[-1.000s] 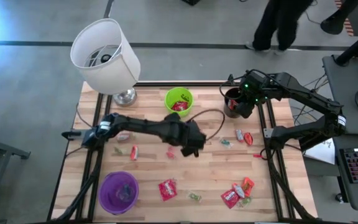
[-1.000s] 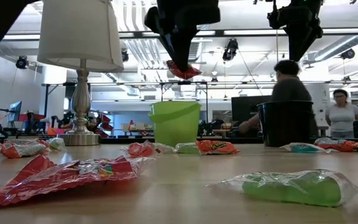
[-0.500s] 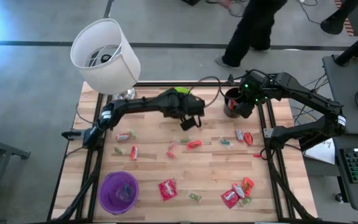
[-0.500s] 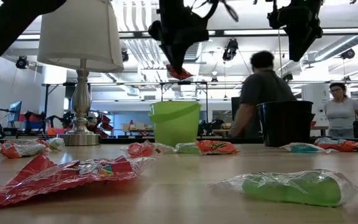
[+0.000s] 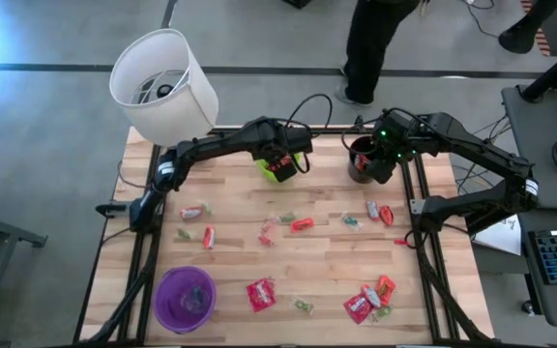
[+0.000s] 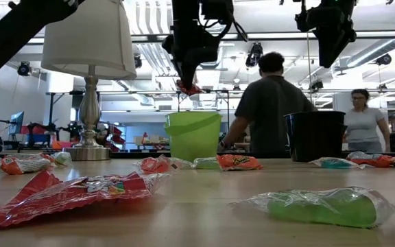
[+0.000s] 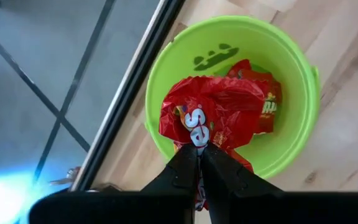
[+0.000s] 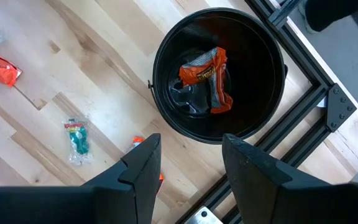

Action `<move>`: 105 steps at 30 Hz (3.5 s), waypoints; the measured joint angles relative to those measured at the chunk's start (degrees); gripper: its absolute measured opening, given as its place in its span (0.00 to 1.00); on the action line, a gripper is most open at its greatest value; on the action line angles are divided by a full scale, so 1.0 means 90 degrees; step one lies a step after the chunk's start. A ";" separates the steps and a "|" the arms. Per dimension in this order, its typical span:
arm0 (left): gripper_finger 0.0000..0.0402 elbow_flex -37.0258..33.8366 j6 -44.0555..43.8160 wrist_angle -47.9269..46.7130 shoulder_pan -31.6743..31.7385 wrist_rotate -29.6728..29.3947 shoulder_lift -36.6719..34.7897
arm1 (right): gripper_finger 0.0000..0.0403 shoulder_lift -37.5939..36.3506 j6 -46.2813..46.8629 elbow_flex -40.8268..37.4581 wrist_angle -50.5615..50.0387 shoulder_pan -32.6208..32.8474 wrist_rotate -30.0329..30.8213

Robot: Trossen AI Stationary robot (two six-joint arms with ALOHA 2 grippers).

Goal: Sort candy
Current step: Put the red candy into the green bucket, then put the green gummy candy into the violet bucket

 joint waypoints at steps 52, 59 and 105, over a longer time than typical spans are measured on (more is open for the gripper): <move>0.33 -0.1071 0.0500 -0.0715 -0.0508 0.2163 -0.2326 | 0.41 0.0007 -0.0231 -0.0167 0.0019 0.0000 0.0000; 0.33 -0.3129 -0.0084 -0.0047 -0.0696 0.2260 -0.3780 | 0.41 0.0015 -0.0224 -0.0167 0.0045 0.0000 0.0000; 0.48 -0.8624 -0.7284 0.2129 -0.0843 0.1778 -0.5372 | 0.41 0.0066 0.0117 -0.0167 0.0403 -0.0002 -0.0027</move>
